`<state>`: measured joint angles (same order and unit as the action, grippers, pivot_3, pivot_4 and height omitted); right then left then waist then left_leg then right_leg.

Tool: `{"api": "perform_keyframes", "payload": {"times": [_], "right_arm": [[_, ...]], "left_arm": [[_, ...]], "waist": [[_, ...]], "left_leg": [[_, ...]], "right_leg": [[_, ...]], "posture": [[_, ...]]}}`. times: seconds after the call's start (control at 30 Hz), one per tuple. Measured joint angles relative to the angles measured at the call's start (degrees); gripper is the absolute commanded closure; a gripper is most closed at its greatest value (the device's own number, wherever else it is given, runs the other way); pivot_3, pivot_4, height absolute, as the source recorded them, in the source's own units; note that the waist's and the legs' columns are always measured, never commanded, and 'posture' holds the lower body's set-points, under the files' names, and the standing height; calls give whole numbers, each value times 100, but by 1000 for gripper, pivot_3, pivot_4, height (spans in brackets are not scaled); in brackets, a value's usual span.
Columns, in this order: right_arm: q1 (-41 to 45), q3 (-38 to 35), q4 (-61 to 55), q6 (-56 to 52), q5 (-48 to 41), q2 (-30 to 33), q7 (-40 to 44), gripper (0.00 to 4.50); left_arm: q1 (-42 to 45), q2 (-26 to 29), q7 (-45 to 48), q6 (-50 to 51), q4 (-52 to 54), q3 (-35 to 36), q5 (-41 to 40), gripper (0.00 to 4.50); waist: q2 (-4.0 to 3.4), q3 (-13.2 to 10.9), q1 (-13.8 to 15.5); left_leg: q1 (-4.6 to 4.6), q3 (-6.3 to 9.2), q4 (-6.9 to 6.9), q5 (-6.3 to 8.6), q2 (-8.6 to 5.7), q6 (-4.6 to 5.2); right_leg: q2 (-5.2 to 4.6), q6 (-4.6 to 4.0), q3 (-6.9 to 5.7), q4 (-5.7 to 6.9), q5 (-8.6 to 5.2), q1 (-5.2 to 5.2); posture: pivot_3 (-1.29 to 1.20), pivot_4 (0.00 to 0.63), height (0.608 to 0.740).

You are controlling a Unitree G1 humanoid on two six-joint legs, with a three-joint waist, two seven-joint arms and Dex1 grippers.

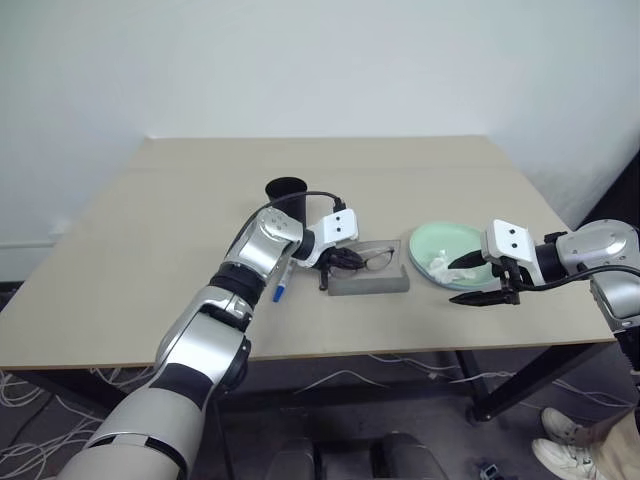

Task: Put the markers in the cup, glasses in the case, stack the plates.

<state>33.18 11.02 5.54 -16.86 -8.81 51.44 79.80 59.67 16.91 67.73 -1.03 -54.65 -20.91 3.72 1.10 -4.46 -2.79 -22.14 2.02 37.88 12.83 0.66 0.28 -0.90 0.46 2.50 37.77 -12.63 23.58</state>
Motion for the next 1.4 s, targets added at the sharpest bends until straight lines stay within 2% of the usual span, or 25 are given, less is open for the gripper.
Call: {"api": "perform_keyframes", "payload": {"times": [0.23,0.43,0.87,1.4], "right_arm": [[-22,-2,-94,-46,-8,3,-19,1164],[-30,-2,-167,-92,-13,2,-47,1164],[-193,-24,-299,-222,-42,3,-90,1164],[-250,-42,-402,-248,-55,3,-223,1164]], "left_arm": [[384,-183,-380,-608,-428,204,57,4484],[327,-453,-639,-1116,-673,207,179,4484],[4,-444,-761,-1516,-1058,200,520,4484],[-190,-371,535,-720,-552,313,404,4484]], "waist": [[0,0,15],[0,0,13],[0,1,17],[0,1,12]], "left_leg": [[-10,0,6,3,-1,4],[-13,0,6,3,-1,4],[-17,1,12,3,-1,5],[-17,1,14,3,-1,6]], "right_leg": [[0,4,-1,-2,2,3],[0,4,0,-1,3,7],[0,7,-1,-1,5,6],[1,7,-2,1,5,6]], "posture": [[0,0,740],[0,0,740],[0,0,740],[0,0,740]]}}
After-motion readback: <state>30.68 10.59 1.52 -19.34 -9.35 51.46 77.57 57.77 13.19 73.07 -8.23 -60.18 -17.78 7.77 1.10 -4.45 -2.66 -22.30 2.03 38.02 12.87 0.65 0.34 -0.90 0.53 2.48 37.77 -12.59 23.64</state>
